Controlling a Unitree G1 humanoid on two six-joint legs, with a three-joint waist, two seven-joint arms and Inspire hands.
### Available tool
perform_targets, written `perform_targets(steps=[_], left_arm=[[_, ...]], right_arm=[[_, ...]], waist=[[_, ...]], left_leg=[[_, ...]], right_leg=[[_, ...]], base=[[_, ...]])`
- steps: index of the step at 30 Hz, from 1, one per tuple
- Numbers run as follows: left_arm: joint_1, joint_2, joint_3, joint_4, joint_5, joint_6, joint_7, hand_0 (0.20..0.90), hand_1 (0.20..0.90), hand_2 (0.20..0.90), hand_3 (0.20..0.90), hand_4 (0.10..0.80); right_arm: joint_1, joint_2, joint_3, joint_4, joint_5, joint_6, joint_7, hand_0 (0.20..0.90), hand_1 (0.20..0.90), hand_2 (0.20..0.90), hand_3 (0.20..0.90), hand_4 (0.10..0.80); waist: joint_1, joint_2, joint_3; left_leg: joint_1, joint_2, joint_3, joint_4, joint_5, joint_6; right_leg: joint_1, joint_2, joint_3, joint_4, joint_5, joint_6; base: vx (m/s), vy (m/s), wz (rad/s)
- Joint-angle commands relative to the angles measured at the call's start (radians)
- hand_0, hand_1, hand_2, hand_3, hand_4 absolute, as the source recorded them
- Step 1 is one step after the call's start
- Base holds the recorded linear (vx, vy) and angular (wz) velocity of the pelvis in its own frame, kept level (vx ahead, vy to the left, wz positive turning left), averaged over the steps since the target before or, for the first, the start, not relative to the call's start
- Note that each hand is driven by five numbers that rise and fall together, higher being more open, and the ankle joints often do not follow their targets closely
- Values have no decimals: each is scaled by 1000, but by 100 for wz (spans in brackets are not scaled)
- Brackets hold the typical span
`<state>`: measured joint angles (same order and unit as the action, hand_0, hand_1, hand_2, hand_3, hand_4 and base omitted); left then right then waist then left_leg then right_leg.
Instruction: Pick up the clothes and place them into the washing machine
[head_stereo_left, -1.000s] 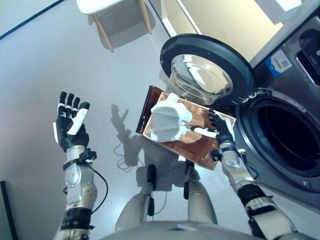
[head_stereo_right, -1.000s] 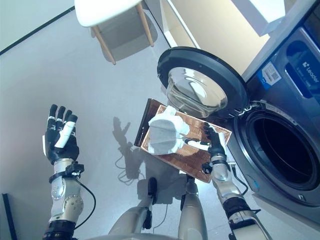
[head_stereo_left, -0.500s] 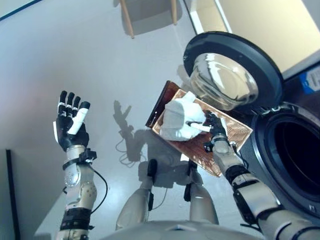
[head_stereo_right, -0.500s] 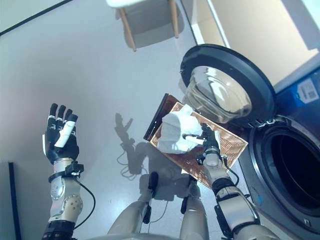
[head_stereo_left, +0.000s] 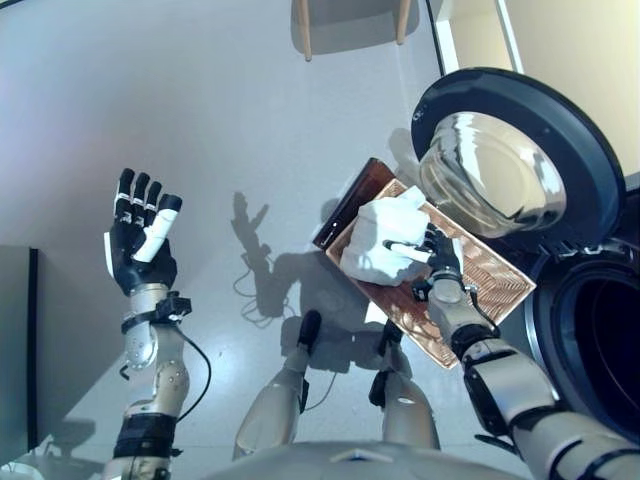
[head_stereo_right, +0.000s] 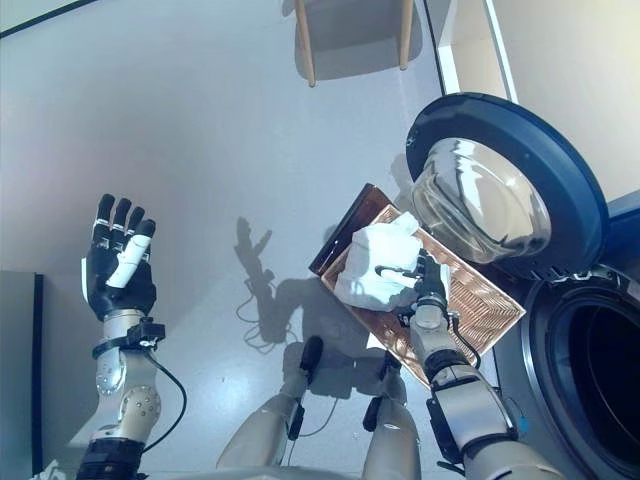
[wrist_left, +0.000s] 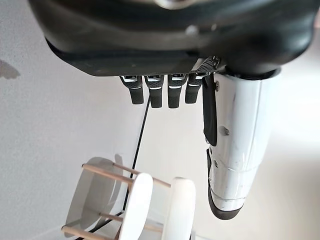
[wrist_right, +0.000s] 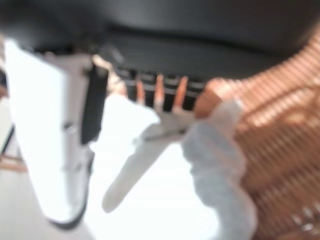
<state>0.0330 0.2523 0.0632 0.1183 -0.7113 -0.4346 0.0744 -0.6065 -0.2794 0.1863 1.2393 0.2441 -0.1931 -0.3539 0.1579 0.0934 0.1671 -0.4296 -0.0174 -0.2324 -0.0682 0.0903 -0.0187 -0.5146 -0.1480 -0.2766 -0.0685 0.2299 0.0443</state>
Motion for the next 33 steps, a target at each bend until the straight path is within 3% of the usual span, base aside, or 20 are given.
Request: perform_targets(steps=[1,14,15,18,20,21,22,30,32,33], left_arm=[[-28,78,35,-189,18,-94,3,900,900,900,900,800],[-35,101,50,-229,21,-108,12,900,900,900,900,800],[-34,101,51,-230,21,-108,14,900,900,900,900,800],[-35,99,46,-236,20,-108,11,900,900,900,900,800],[-36,97,40,-230,19,-108,8,900,900,900,900,800],[-36,98,39,-231,19,-109,8,900,900,900,900,800],[-36,99,37,-230,17,-107,9,900,900,900,900,800],[-44,107,35,-225,10,-111,19,900,900,900,900,800],[-44,108,32,-222,13,-110,19,900,900,900,900,800],[-45,108,31,-219,15,-108,19,900,900,900,900,800]], right_arm=[[-84,24,50,-18,-4,-27,-14,900,900,900,900,800],[-124,21,51,13,-9,-20,-23,900,900,900,900,800],[-127,21,53,12,-9,-19,-24,900,900,900,900,800],[-128,25,53,6,-9,-22,-23,900,900,900,900,800],[-130,42,65,-5,-7,-26,-20,900,900,900,900,800],[-130,42,63,-6,-7,-27,-20,900,900,900,900,800],[-133,60,72,-4,-3,-28,-18,900,900,900,900,800],[-167,97,122,-31,-14,-33,5,900,900,900,900,800],[-167,97,130,-37,-13,-34,12,502,502,502,502,516],[-167,98,139,-48,-12,-37,18,200,200,200,200,300]], waist=[[30,6,-17],[59,20,-9],[61,18,-15],[63,20,-4],[63,15,-13],[63,18,-6],[67,13,-18],[87,10,-17],[85,11,-15],[85,11,-13]], left_leg=[[-46,-63,6,-19,5,-48],[-90,-81,-13,-19,15,-48],[-82,-76,-11,-19,-12,-49],[-97,-83,-16,-19,17,-49],[-89,-79,-12,-19,-12,-50],[-99,-85,-15,-19,16,-49],[-89,-80,-12,-19,-12,-48],[-88,-82,-19,-19,-15,-48],[-89,-82,-21,-19,-15,-48],[-89,-83,-22,-19,-14,-49]], right_leg=[[-2,-41,22,99,-99,66],[-29,-59,9,97,-96,74],[-20,-53,17,94,-124,78],[-31,-62,7,98,-96,74],[-22,-56,10,94,-122,81],[-34,-63,4,97,-96,75],[-22,-58,8,95,-122,81],[-12,-62,-1,91,-126,83],[-11,-62,-2,92,-126,83],[-10,-63,-2,92,-127,82]], base=[[-10,17,4],[0,10,7],[113,-34,3],[-28,20,4],[21,4,4],[149,-34,2],[36,11,0],[27,-12,4],[10,-11,8],[0,0,0]])
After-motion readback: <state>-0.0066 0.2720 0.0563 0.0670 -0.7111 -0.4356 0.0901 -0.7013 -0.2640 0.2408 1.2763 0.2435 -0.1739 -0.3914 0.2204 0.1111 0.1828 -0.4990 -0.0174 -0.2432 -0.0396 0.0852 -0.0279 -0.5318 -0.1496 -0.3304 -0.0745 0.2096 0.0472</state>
